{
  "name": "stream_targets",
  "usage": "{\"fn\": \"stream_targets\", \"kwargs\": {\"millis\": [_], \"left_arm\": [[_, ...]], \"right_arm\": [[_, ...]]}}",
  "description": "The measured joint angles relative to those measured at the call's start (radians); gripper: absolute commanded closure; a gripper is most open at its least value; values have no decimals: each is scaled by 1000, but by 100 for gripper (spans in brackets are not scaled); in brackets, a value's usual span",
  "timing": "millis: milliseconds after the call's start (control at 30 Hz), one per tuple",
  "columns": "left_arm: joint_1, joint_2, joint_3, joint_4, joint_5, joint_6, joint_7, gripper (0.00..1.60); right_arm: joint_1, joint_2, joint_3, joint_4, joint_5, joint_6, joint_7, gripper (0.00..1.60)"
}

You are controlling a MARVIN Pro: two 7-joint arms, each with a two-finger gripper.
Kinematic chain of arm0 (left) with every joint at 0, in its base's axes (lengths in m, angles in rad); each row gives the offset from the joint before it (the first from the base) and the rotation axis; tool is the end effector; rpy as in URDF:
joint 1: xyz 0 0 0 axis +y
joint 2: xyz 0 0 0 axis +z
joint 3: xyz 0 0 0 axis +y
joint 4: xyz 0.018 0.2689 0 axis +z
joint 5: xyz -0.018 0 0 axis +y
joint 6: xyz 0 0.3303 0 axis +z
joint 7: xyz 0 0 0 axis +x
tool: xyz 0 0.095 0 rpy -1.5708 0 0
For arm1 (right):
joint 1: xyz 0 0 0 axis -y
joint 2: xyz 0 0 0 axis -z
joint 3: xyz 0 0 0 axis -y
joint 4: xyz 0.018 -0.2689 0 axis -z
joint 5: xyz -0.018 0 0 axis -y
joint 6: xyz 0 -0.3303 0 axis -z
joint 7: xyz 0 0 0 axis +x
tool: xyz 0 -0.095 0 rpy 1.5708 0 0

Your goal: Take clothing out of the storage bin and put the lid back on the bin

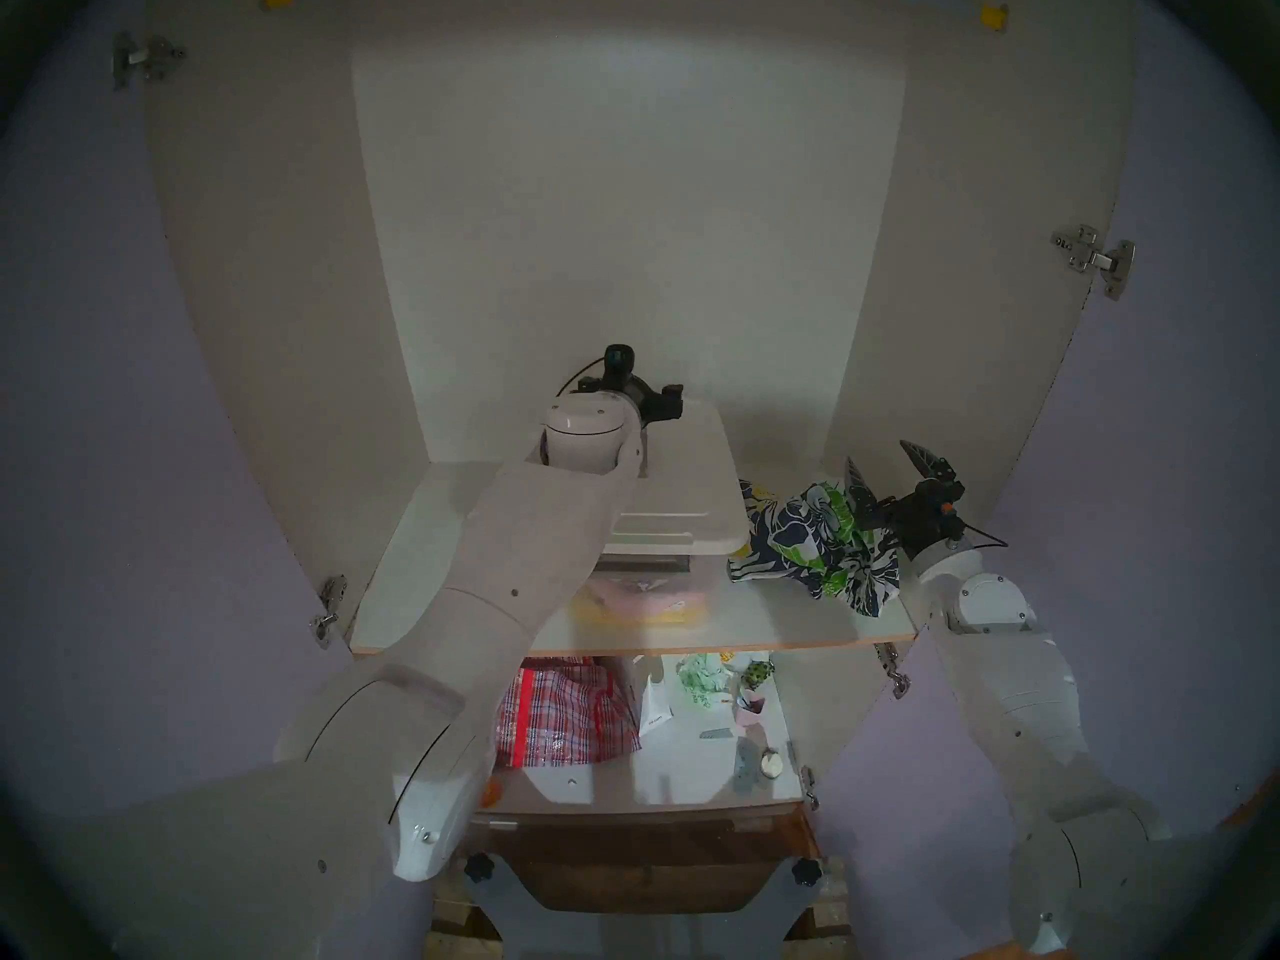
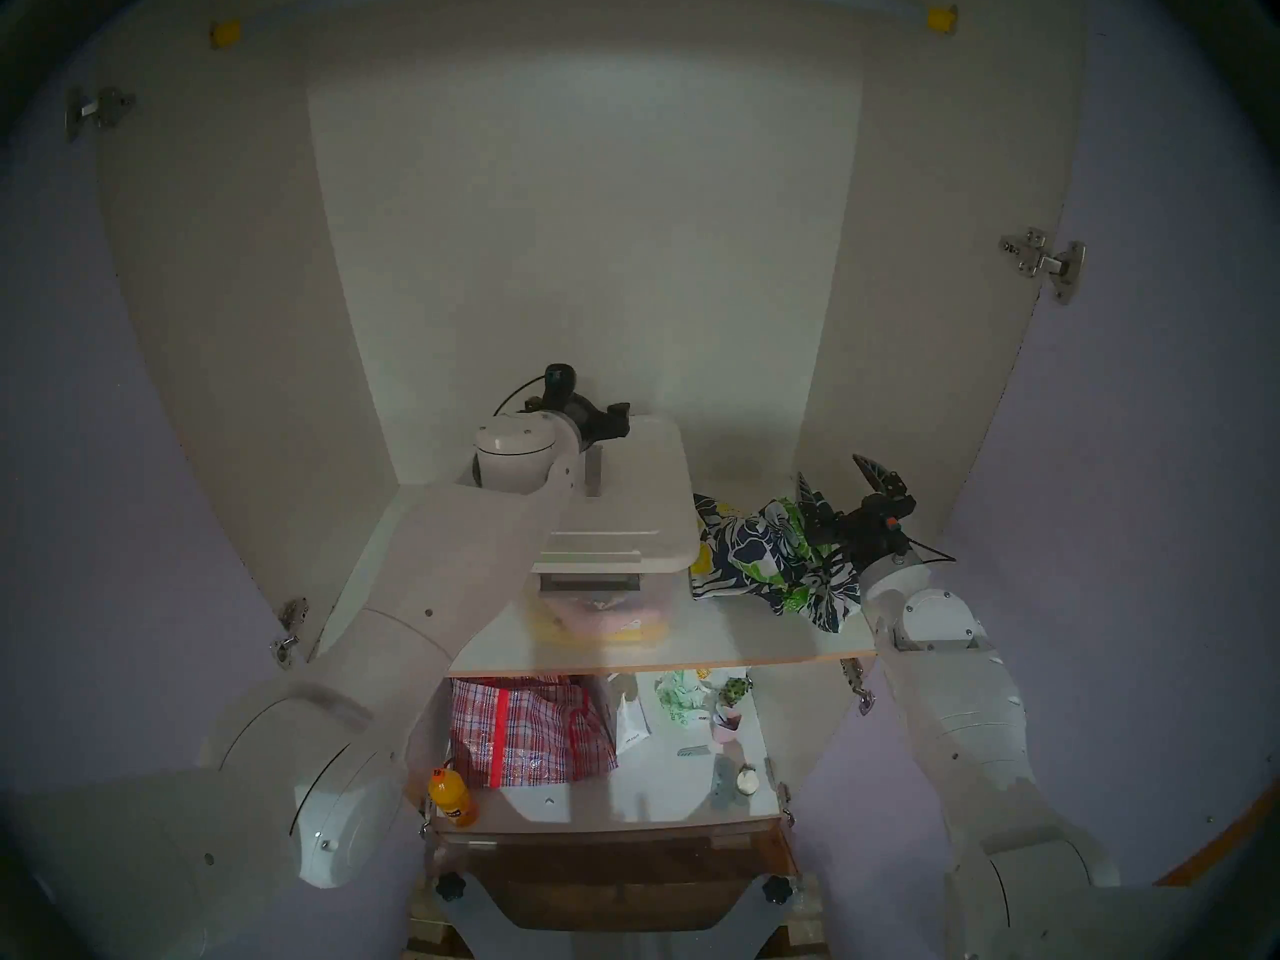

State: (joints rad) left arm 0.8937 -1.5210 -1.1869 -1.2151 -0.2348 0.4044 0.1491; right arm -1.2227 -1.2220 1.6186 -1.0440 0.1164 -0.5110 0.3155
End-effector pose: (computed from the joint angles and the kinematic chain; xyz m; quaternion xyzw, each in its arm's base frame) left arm 0.5794 -0.1174 -0.1425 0.7464 -0.0942 0.6577 0.0375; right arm 0.5085 -0.1482 -0.2667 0.5803 0.1546 0.7986 0.0406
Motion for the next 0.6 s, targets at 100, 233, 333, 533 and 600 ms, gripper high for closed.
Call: {"fn": "stream_targets", "kwargs": {"millis": [100,233,333,533,600], "left_arm": [[86,72,-30,-116,40,26,11,0],[163,143,-94,-227,80,55,30,0],[212,191,-144,-310,117,74,46,0],[313,302,-230,-495,114,152,-37,0],[338,331,-239,-499,110,154,-83,0]], "right_arm": [[0,0,0,0,0,0,0,0],[0,0,0,1,0,0,0,0],[0,0,0,1,0,0,0,0],[0,0,0,1,0,-1,0,0],[0,0,0,1,0,-1,0,0]]}}
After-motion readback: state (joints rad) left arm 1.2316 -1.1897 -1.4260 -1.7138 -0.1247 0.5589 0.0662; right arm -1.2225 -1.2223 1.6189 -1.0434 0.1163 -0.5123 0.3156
